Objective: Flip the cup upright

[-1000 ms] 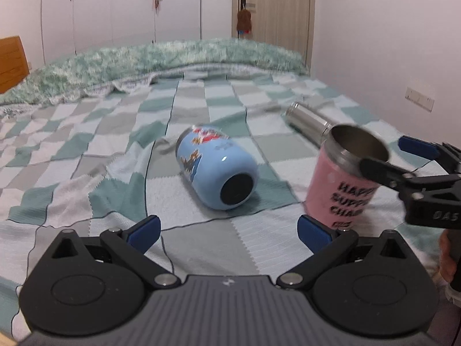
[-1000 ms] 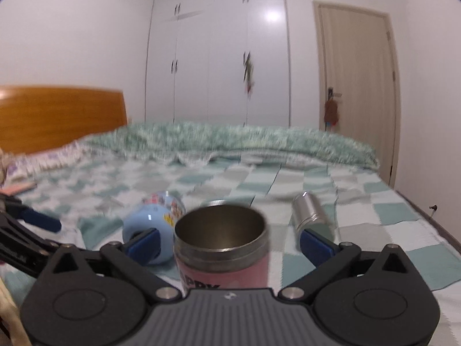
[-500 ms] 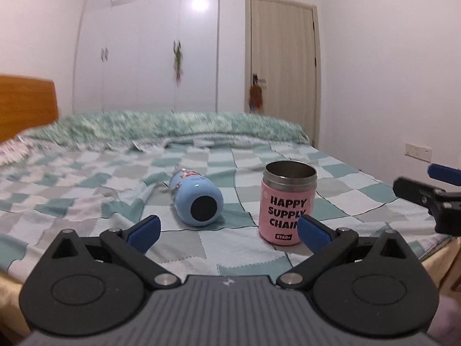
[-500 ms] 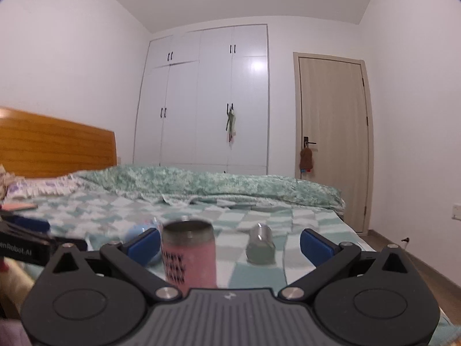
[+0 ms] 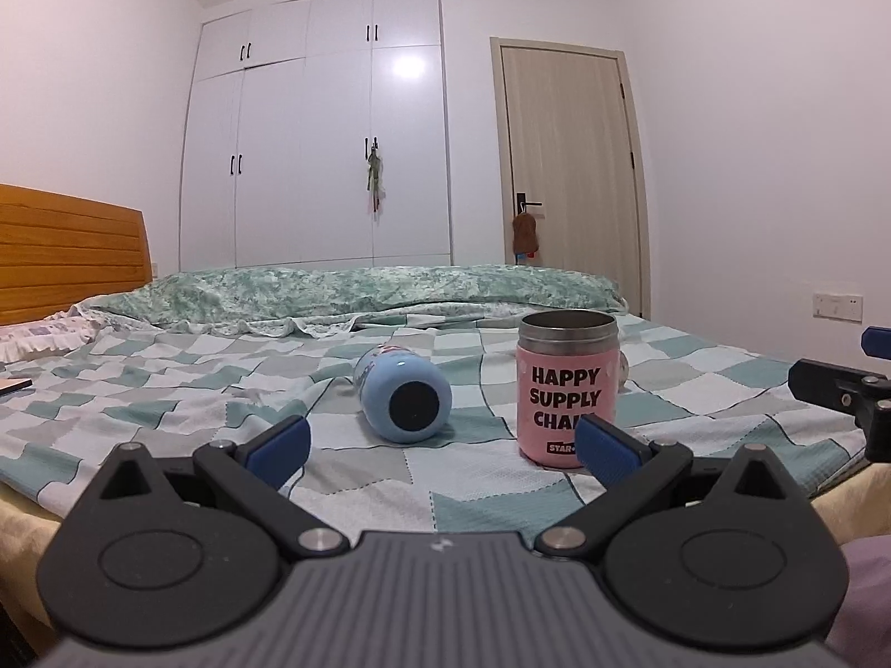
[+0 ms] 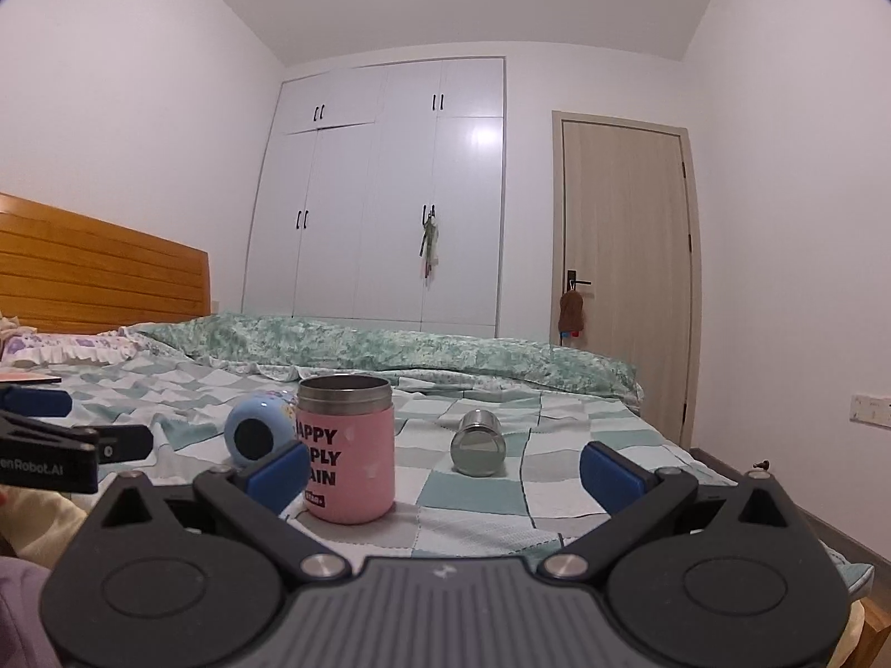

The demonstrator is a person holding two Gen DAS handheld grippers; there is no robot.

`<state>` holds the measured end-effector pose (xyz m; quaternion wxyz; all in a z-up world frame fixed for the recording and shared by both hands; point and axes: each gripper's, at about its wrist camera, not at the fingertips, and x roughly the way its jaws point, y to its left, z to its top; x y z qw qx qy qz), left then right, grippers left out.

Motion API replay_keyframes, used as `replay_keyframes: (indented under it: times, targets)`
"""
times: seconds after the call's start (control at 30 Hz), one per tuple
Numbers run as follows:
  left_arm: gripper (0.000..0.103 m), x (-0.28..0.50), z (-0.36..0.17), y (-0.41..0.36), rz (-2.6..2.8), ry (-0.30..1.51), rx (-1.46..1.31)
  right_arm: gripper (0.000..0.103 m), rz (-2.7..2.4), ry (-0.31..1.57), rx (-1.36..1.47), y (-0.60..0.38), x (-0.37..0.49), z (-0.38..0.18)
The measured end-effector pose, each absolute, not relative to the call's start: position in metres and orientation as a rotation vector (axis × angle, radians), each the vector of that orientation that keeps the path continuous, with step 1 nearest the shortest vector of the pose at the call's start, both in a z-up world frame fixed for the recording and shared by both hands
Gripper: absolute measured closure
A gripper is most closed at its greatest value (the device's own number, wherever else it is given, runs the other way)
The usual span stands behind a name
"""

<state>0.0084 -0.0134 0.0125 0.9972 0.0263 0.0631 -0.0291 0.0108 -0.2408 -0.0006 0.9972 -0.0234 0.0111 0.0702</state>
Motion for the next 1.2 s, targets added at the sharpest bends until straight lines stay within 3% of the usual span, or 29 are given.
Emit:
replay_keyframes:
  times: [1.2]
  targets:
    - [0.000,0.0057,0.0119,-0.0126,-0.068,0.112,0.040,0.000,0.142,0.026,-0.046,-0.2375,0.0137,-0.0001]
